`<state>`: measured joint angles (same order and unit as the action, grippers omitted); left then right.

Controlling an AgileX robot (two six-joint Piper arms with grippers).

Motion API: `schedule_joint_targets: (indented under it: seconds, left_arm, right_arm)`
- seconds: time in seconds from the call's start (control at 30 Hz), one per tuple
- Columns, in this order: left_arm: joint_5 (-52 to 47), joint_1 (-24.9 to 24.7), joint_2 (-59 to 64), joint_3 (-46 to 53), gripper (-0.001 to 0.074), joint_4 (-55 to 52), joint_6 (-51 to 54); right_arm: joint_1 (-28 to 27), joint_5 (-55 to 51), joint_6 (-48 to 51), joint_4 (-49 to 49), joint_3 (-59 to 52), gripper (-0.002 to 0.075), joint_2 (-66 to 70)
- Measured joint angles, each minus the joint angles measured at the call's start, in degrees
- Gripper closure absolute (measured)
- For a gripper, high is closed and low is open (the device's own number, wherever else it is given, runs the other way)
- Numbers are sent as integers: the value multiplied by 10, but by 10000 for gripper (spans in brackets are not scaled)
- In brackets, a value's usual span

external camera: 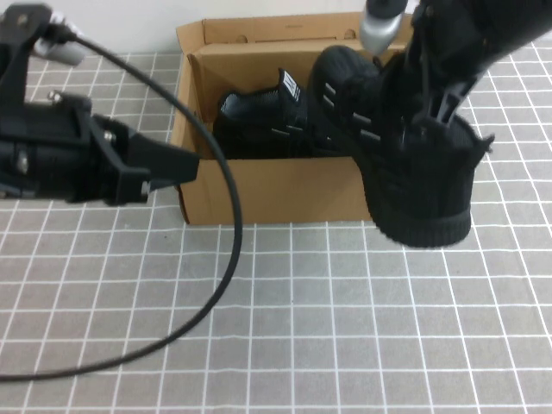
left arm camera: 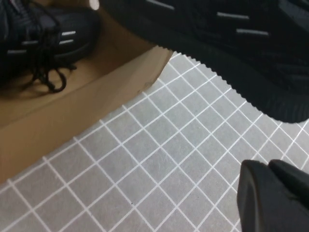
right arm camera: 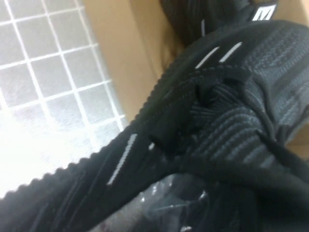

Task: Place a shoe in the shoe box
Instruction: Hand over the shoe

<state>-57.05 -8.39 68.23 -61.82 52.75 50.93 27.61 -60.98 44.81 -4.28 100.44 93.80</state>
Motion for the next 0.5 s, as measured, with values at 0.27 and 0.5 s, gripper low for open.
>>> schedule_joint_targets:
  seconds: [0.27,0.5]
  left_arm:
    - [-75,0,53,-73,736,0,7]
    - [-128,0,65,-126,736,-14,33]
  right_arm:
    - [-7,-1,125,-66,61,731,39]
    - [-7,-72,395,-175,74,731,49]
